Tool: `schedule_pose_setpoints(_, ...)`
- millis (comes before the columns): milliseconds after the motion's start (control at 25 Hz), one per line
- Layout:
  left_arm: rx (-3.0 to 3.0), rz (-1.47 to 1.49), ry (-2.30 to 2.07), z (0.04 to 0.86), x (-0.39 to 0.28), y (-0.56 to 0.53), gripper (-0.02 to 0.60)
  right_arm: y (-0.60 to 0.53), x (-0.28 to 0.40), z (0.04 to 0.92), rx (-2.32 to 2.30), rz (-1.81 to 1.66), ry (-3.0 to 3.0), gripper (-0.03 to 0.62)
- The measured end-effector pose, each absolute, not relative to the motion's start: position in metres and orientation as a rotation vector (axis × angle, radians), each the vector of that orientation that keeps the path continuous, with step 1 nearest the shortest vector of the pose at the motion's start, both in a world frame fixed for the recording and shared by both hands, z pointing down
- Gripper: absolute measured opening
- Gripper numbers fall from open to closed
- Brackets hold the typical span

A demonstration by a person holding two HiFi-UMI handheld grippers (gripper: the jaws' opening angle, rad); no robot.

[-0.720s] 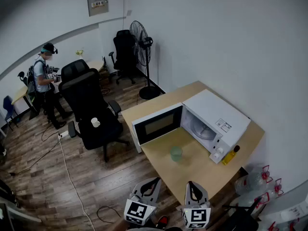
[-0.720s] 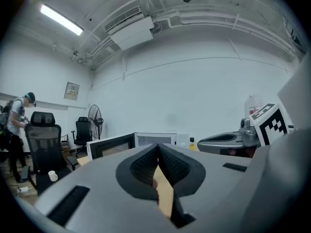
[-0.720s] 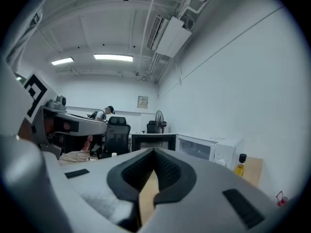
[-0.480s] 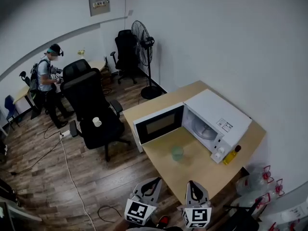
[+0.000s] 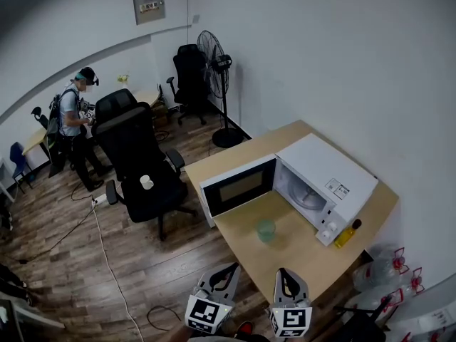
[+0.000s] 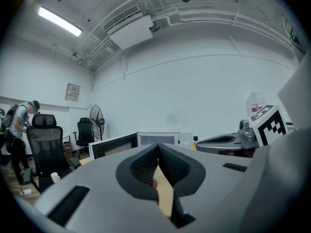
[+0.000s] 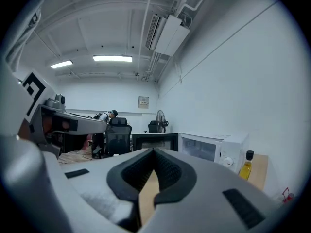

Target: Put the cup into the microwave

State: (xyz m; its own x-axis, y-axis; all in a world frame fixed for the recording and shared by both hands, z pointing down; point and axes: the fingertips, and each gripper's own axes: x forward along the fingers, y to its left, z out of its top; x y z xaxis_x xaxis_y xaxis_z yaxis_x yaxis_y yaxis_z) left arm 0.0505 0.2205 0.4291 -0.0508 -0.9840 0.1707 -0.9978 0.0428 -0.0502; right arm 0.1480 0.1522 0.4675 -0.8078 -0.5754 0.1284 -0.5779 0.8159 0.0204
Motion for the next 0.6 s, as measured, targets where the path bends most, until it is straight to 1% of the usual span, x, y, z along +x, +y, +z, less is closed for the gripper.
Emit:
schedule_pose_setpoints(280, 2.113, 0.235, -2.167, 0.439, 0.017, 0.188, 0.023, 0.120, 0.120, 0.474, 0.959, 0.040, -2.839, 0.017)
schedule_pose_setpoints(600, 2.214, 0.230, -2.030, 0.443, -0.041, 0.111, 0.023, 0.057, 0.067, 0.476, 1.086, 0.051, -2.771, 0.017)
